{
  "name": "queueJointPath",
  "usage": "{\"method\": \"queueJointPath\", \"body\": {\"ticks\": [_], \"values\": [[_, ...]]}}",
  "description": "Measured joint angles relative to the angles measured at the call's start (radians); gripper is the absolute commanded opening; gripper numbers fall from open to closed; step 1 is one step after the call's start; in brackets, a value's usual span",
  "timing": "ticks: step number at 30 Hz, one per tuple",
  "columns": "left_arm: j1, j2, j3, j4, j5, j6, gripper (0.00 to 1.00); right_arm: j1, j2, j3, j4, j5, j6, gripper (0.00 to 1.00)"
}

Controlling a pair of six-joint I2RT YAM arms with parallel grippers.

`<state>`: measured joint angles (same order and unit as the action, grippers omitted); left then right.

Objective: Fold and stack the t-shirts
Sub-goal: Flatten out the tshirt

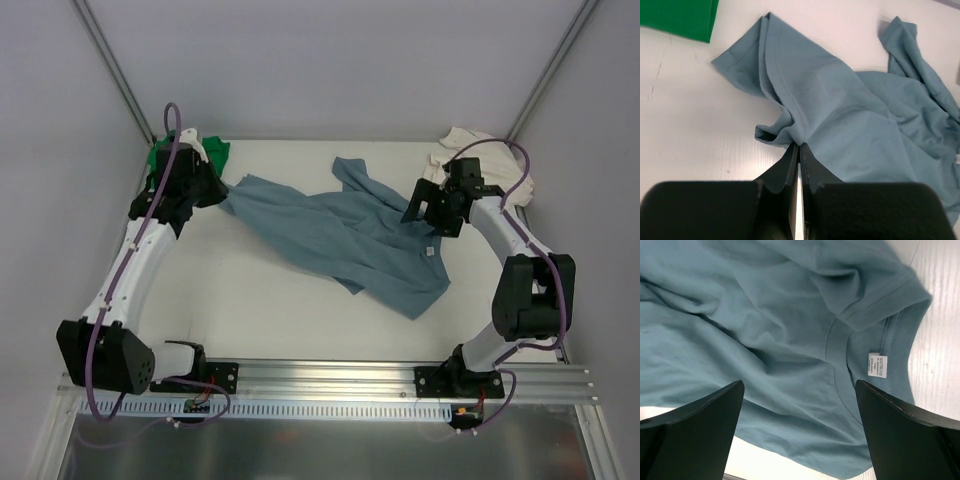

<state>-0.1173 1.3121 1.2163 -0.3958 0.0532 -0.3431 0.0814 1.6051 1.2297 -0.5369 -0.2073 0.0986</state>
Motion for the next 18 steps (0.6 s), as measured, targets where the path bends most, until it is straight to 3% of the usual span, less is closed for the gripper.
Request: {"method": "queueJointPath", "body": {"ticks": [11,18], "values": [[-0.015,-0.332,-0.081,-0.088,0.018,-0.001,0.00,0.000,-0.016,-0.077,0.027,-0.019,0.009,1.00],[-0.015,-0.530,-0.127,-0.218,0.018,-0.004,0.00,0.000,-0.122,-0.114,0.026,-0.017,0.005,0.99]]}}
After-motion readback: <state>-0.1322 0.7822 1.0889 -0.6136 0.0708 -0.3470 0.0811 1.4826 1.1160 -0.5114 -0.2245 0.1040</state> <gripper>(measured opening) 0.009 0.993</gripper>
